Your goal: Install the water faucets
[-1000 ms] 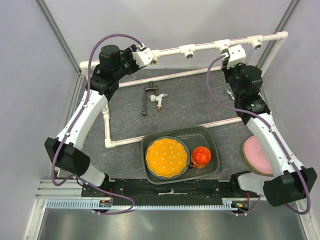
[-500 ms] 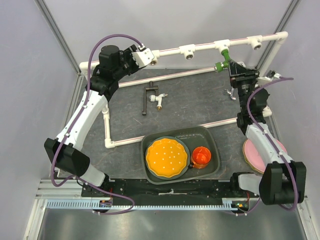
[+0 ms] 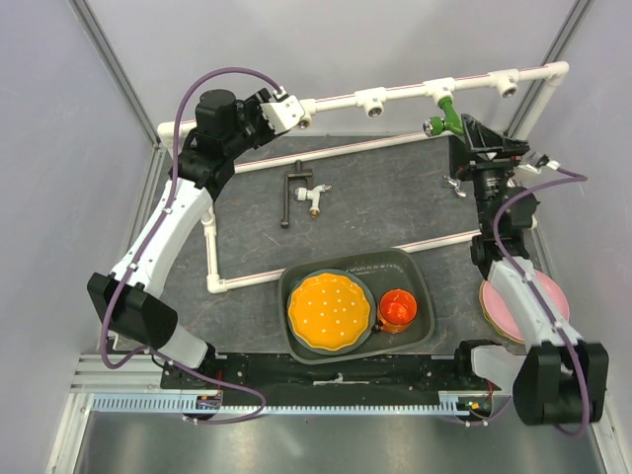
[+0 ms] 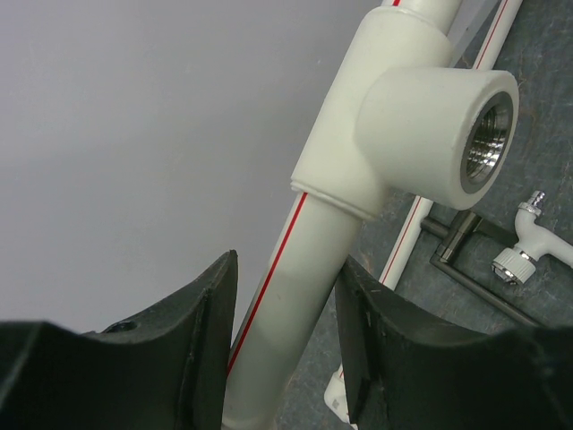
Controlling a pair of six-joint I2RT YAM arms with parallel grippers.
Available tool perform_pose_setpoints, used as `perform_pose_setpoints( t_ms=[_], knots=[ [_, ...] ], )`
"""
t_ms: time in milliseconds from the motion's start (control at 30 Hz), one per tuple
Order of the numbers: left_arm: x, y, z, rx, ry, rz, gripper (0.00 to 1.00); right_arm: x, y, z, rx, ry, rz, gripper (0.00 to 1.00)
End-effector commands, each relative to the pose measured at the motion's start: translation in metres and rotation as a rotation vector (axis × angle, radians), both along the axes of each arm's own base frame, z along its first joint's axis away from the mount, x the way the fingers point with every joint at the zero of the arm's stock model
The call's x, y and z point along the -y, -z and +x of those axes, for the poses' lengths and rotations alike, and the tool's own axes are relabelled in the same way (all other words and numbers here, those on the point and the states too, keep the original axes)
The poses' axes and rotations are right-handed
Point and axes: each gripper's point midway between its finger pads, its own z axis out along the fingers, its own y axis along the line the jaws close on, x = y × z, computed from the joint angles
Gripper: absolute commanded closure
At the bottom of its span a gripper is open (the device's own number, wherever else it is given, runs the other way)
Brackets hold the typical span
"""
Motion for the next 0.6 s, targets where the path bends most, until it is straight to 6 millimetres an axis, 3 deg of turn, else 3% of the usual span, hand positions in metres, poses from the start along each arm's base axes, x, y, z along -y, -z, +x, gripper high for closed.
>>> perform_pose_setpoints(
  t_ms=[0,33,100,133,167,200,267,300,367,400,500,567],
  knots=[
    [0.000,0.014,-0.014,-0.098,-0.014,-0.067,0.98,0.016,-0.004,-0.028,-0.050,0.156,-0.304,0.02],
    [0.001,0.014,-0.014,-0.098,-0.013,-0.067,0.98,0.022,-0.011,-0.032,-0.058,0.206,-0.358,0.02],
    [0.001,0.014,-0.014,-0.099,-0.011,-0.065,0.98,0.034,-0.003,-0.043,-0.127,0.302,-0.564,0.02],
    [0.001,0.013,-0.015,-0.096,-0.011,-0.066,0.98,0.036,-0.018,-0.050,-0.105,0.334,-0.632,0.02],
    [0.001,0.013,-0.015,-0.093,-0.010,-0.064,0.98,0.042,-0.013,-0.056,-0.134,0.379,-0.806,0.02],
    [0.000,0.013,-0.015,-0.094,-0.011,-0.063,0.98,0.043,-0.035,-0.063,-0.102,0.409,-0.888,0.02],
    [0.001,0.013,-0.016,-0.092,-0.008,-0.063,0.98,0.047,-0.030,-0.063,-0.136,0.420,-1.180,0.02],
    [0.000,0.013,-0.016,-0.092,-0.008,-0.064,0.98,0.040,-0.050,-0.069,-0.085,0.401,-1.277,0.02],
    [0.001,0.012,-0.017,-0.091,-0.005,-0.064,0.98,0.031,-0.038,-0.064,-0.095,0.298,-1.449,0.02],
    [0.001,0.014,-0.016,-0.096,-0.006,-0.063,0.98,0.028,-0.057,-0.069,-0.019,0.316,-1.588,0.02],
    [-0.001,0.016,-0.015,-0.095,-0.018,-0.062,0.98,0.022,-0.060,-0.070,0.036,0.330,-1.839,0.02],
    [0.000,0.015,-0.016,-0.091,-0.011,-0.064,0.98,0.022,-0.048,-0.065,0.002,0.321,-1.995,0.02]
  ],
)
